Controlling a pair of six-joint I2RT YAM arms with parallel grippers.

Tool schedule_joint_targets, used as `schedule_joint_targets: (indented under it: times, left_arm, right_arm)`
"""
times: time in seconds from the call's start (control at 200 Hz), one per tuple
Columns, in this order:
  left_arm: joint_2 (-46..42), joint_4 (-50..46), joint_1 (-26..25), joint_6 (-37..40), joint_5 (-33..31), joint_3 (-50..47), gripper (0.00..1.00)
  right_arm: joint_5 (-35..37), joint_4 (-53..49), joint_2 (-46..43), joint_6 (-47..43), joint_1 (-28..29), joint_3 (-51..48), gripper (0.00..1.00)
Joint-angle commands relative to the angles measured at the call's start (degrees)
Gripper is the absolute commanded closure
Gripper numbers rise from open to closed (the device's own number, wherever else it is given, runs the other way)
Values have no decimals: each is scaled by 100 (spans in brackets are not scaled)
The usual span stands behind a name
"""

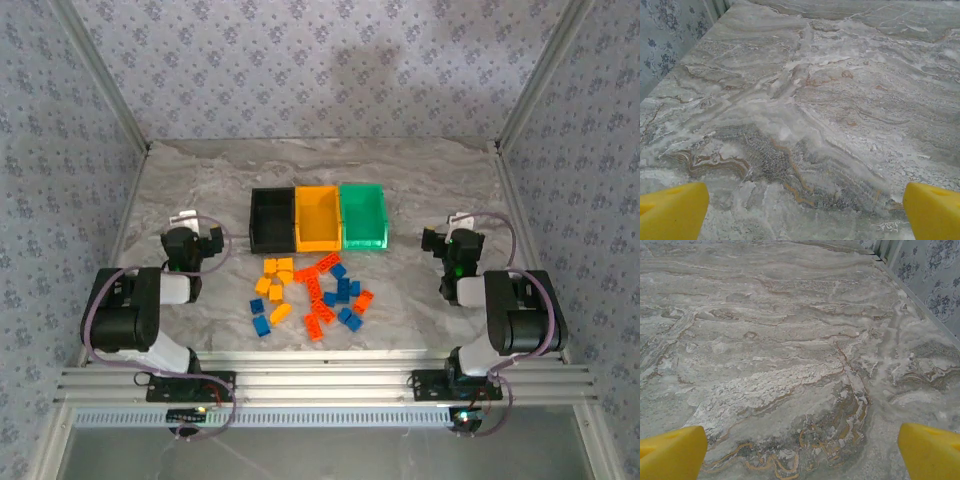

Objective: Sort the legos into containers by color

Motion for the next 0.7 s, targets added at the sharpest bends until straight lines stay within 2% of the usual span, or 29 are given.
schedule_joint_targets:
  times: [0.0,0.695]
  left_arm:
    - [-51,88,-11,62,109,65,0]
    - [-50,75,14,53,163,64,0]
  right_arm:
    - [-28,114,39,-49,-20,93,0]
    - [-55,106,44,-45,-27,97,0]
